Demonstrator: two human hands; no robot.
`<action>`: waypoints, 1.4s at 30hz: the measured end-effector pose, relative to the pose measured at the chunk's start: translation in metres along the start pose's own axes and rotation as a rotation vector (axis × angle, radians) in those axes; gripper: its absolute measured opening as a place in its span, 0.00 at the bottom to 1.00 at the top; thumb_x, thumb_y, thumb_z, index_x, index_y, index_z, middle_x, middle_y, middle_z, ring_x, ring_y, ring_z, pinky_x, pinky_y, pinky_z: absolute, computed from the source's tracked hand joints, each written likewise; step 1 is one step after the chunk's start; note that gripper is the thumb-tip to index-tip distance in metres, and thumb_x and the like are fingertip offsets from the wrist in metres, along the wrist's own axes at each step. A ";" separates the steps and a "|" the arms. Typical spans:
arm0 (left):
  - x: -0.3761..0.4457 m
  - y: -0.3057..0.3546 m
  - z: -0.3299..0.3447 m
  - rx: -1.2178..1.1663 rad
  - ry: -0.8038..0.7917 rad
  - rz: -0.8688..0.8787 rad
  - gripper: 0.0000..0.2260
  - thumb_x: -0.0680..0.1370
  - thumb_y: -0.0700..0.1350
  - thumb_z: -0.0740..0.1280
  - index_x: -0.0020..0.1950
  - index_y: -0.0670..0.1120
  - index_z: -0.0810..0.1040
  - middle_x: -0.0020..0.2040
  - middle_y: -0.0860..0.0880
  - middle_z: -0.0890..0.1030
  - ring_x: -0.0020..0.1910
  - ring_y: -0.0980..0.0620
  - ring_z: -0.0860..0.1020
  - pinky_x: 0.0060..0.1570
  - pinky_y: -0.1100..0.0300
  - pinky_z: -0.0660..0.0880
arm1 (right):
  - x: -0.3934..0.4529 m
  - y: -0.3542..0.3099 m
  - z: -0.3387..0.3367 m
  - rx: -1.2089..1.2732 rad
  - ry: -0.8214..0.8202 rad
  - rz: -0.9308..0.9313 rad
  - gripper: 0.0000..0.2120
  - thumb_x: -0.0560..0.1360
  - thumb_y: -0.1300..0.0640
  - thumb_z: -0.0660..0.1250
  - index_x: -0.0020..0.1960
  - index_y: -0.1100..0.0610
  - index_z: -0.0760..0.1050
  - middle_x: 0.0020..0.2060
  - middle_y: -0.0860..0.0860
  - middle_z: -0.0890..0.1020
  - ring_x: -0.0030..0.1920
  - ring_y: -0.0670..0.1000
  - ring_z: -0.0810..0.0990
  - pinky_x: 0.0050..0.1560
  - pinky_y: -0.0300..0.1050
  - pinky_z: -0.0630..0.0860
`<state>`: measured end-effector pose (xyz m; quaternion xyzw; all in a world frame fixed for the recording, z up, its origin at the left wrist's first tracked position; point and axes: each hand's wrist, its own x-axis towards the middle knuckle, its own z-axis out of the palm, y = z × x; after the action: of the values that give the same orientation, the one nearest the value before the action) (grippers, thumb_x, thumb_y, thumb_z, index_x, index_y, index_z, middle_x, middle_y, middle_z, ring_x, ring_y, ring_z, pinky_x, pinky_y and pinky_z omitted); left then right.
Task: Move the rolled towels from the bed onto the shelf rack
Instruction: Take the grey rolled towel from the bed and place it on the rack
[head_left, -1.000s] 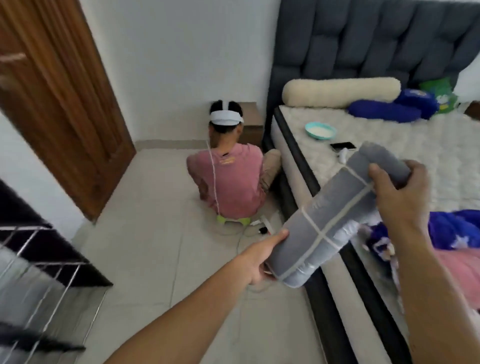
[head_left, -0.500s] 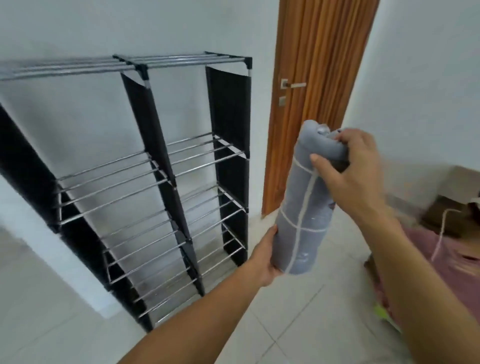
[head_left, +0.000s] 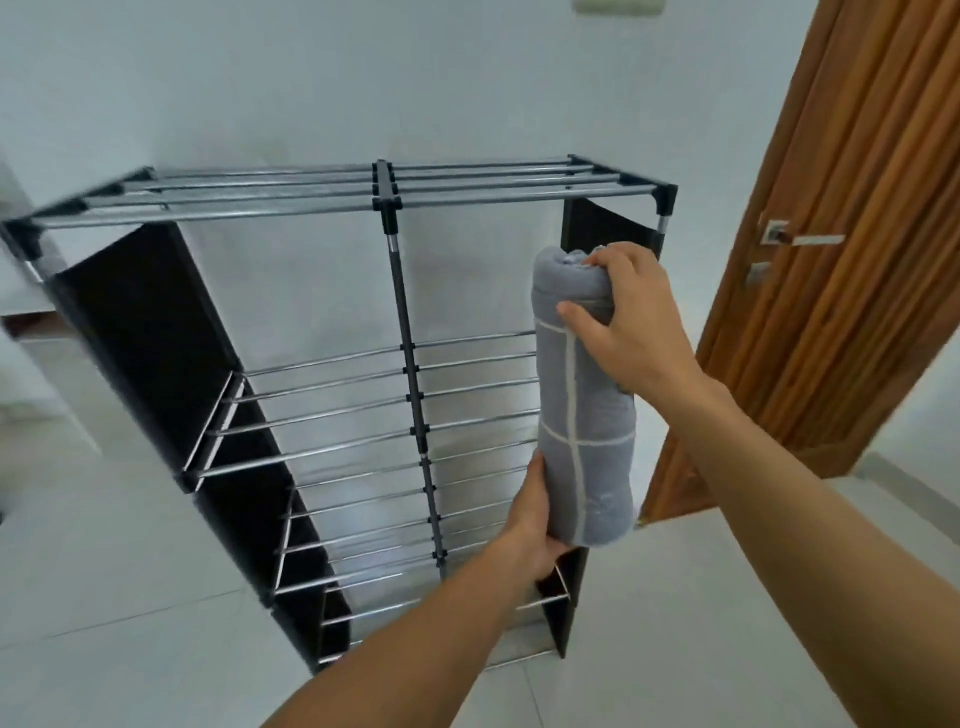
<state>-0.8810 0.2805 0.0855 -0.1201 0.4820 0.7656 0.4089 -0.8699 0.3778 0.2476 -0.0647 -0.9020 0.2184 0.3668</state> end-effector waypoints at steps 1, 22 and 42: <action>0.009 0.006 0.002 0.004 0.007 -0.002 0.30 0.71 0.69 0.65 0.64 0.50 0.79 0.62 0.47 0.82 0.58 0.44 0.81 0.63 0.45 0.76 | 0.013 0.007 0.008 -0.004 -0.003 -0.002 0.22 0.74 0.48 0.67 0.64 0.55 0.68 0.65 0.53 0.69 0.65 0.50 0.67 0.60 0.37 0.63; 0.076 0.091 0.038 0.109 -0.138 -0.060 0.14 0.73 0.42 0.73 0.56 0.40 0.75 0.52 0.41 0.81 0.53 0.42 0.81 0.40 0.54 0.84 | 0.193 0.101 0.142 -0.118 -0.366 0.182 0.32 0.72 0.46 0.68 0.71 0.57 0.61 0.69 0.59 0.64 0.71 0.60 0.61 0.67 0.55 0.65; 0.076 0.098 0.060 0.077 -0.129 0.124 0.19 0.77 0.36 0.68 0.63 0.52 0.69 0.61 0.44 0.78 0.60 0.41 0.78 0.40 0.57 0.83 | 0.152 0.148 0.170 -0.216 -0.679 0.592 0.52 0.69 0.42 0.71 0.77 0.57 0.41 0.74 0.63 0.59 0.71 0.65 0.64 0.68 0.59 0.67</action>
<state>-0.9899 0.3496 0.1341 -0.0246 0.4902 0.7764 0.3952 -1.1040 0.4937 0.1705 -0.2821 -0.9313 0.2274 -0.0365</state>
